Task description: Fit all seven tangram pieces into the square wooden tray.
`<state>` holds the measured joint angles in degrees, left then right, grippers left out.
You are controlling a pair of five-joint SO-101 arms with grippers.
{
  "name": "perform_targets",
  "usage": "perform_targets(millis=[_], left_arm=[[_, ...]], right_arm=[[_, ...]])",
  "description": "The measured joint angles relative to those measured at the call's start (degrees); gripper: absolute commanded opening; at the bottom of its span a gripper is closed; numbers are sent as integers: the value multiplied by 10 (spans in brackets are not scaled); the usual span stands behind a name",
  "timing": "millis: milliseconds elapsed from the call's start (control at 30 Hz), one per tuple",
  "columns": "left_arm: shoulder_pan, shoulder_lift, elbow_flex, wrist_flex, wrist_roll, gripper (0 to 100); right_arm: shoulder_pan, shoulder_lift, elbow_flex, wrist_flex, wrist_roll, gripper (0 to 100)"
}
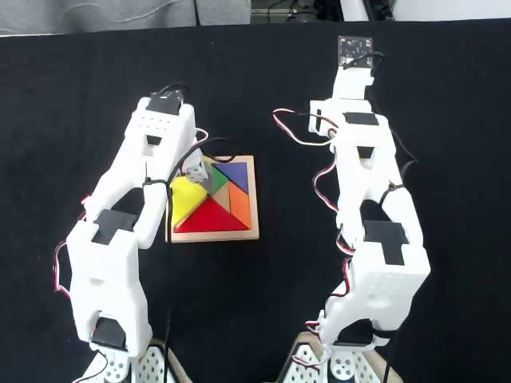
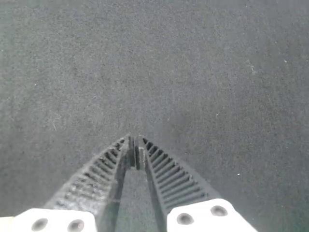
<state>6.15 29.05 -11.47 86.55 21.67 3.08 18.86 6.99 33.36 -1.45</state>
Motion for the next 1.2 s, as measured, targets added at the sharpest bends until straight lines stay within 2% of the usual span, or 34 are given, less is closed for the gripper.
perform_targets(millis=[100,600,933,1200], left_arm=[[0,0,2,0,4,317],[-11,0,-2,7,2,318],[-41,0,-9,25,-97,318],[-42,20,-10,25,-132,318]], right_arm=[[0,0,0,0,0,15],[0,0,0,0,0,15],[0,0,0,0,0,15],[0,0,0,0,0,15]])
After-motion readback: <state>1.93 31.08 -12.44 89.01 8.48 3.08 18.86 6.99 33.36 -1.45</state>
